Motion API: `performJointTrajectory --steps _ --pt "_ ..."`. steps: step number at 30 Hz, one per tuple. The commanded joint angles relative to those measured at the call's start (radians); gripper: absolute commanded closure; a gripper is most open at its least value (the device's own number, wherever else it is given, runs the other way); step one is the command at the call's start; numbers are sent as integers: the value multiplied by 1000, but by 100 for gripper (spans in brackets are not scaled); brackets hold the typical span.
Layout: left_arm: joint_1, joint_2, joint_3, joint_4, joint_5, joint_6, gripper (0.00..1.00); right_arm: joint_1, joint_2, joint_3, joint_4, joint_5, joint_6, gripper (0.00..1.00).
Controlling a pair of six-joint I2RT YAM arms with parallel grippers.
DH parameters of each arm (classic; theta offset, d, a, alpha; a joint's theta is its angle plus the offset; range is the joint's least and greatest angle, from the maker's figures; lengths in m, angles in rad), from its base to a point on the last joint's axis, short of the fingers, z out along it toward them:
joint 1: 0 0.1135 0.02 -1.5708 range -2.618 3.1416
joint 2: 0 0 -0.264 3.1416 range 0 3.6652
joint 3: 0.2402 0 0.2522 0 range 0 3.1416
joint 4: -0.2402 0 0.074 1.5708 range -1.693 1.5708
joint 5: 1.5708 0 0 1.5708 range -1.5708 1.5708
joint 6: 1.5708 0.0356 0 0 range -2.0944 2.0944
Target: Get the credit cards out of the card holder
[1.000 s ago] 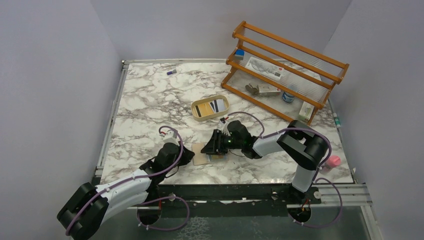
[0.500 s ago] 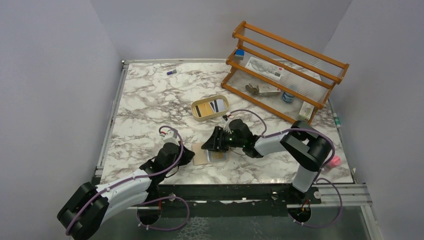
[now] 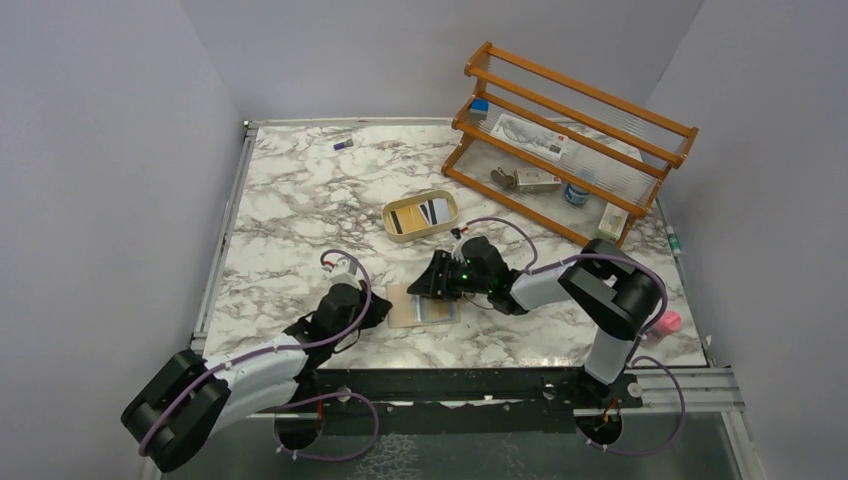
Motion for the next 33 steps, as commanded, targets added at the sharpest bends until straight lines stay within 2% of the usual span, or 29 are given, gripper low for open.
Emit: performJointTrajectory --steps 1,19,22,26,29,33 --pt "2 49 -32 -6 -11 5 100 17 43 -21 36 -18 11 45" --pt "1 123 -49 62 -12 -19 100 66 68 -61 183 -85 155 47" --pt "0 121 -49 62 -14 -18 100 66 43 -71 176 -68 151 54" --pt "2 122 -49 62 -14 -18 100 66 28 -85 179 -57 139 73" --pt "2 119 -49 62 -12 -16 100 66 37 -99 207 -57 140 79" --pt "1 116 -49 63 -9 -15 100 66 53 -101 237 -50 139 80"
